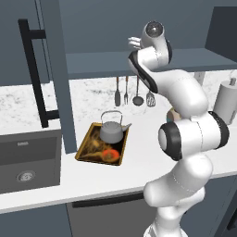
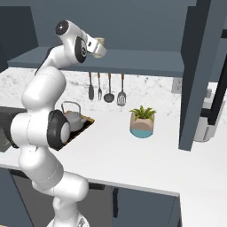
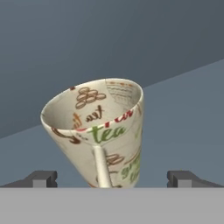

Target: Pick the kettle from the counter and place it on the tray. Then pick the mug from the cabinet and place it on the tray. Then close the cabinet doors.

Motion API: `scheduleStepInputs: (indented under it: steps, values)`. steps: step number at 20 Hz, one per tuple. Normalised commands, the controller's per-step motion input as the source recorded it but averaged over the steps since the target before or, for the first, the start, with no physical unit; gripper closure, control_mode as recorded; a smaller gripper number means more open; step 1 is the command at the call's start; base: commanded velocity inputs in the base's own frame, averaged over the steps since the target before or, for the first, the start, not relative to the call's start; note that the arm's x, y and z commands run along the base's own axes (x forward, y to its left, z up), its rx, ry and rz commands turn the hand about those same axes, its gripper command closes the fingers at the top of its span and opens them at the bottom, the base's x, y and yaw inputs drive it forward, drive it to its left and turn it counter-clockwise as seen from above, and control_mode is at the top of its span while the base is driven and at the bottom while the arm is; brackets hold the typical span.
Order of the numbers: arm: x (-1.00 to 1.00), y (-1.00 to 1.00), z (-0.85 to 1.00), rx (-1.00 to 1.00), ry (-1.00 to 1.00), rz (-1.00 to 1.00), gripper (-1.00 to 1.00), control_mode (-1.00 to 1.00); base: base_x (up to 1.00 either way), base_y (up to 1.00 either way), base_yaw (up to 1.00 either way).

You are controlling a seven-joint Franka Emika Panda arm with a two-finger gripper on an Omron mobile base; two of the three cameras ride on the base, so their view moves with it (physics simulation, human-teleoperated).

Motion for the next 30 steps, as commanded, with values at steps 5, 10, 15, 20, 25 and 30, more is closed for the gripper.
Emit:
scheduleStepInputs:
  steps: [5,10,15,20,25,30]
  values:
    - [0.1,0.0,0.0,0.0,0.0,0.0,1.0,-1.0,0.0,0.0,0.0]
    - [0.11,0.0,0.0,0.0,0.0,0.0,1.0,-1.0,0.0,0.0,0.0]
    - [0.03,0.0,-0.03,0.0,0.0,0.0,1.0,-1.0,0.0,0.0,0.0]
    - [-0.02,0.0,-0.05,0.0,0.0,0.0,1.0,-1.0,0.0,0.0,0.0]
    - [-0.47,0.06,0.0,0.0,-0.01,0.0,1.0,-1.0,0.0,0.0,0.0]
    - [-0.81,0.06,0.0,0.0,0.0,0.0,1.0,-1.0,0.0,0.0,0.0]
